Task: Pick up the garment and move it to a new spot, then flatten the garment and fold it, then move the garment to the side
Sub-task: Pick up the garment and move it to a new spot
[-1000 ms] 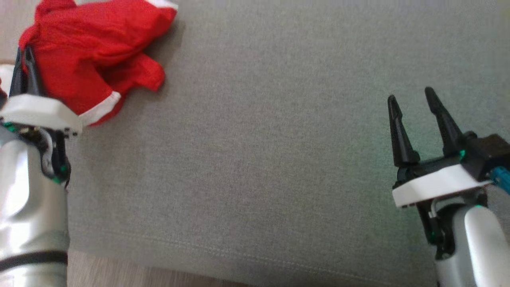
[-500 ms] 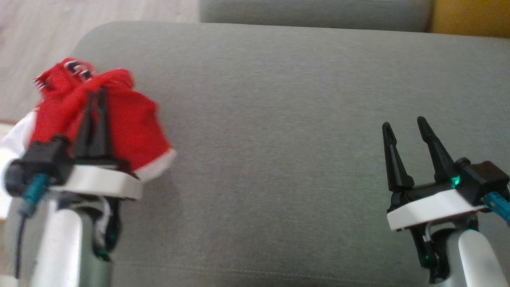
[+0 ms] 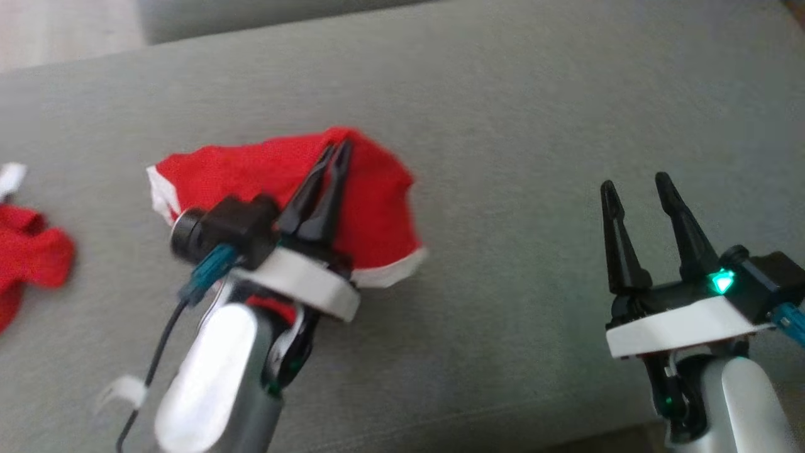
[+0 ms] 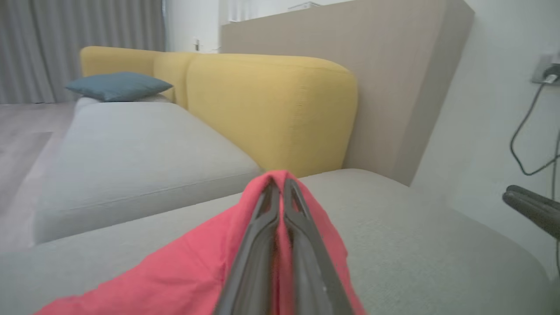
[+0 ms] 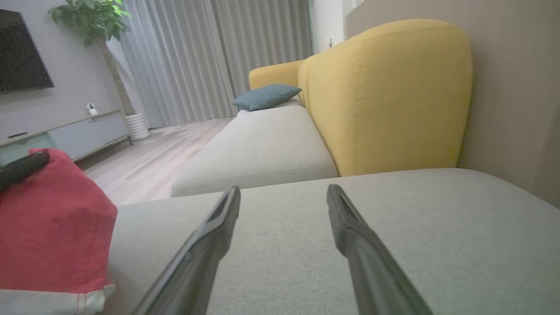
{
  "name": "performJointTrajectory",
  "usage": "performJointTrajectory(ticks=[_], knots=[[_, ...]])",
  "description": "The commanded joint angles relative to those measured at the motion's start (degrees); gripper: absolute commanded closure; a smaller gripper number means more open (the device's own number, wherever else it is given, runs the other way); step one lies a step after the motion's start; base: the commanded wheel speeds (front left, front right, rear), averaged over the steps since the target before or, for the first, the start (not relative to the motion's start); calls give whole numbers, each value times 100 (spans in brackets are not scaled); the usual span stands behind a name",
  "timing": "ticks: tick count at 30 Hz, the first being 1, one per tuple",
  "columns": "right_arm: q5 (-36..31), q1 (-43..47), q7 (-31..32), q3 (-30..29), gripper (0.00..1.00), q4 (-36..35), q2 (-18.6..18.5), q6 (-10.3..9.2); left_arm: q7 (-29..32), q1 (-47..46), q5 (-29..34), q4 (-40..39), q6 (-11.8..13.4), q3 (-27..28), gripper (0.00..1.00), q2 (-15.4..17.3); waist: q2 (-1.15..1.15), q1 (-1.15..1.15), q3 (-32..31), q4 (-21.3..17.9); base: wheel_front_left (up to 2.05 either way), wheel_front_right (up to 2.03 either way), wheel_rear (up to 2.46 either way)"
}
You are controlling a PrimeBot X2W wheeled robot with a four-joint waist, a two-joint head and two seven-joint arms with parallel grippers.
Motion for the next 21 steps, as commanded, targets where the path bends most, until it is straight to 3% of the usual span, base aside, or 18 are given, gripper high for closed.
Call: performJointTrajectory(ticks=[1,13,14,15,16,21], knots=[[58,-321,-90,129,0,-200,-14,23,-68,-464,-27,-115,-24,45,100,-12,0,0,472,-558,0,0,0],[367,-589,-532,185,0,54,-14,23,-10,-1541,-13,867,68,-535,100,-25,0,0,1253,-1193,0,0,0],[380,-608,-562,190,0,87,-14,23,30,-1565,-10,999,42,-571,93,-23,0,0,1283,-1197,0,0,0],[383,-625,-589,190,0,122,-14,23,80,-1576,-12,1132,18,-604,40,-17,0,0,1303,-1191,0,0,0],[384,-644,-612,187,0,156,-14,23,107,-1590,4,1244,-2,-639,0,-4,0,0,1317,-1177,0,0,0],[356,-722,-665,194,0,313,-14,23,-112,-1554,100,1414,-58,-794,0,49,0,0,1232,-989,0,0,0]])
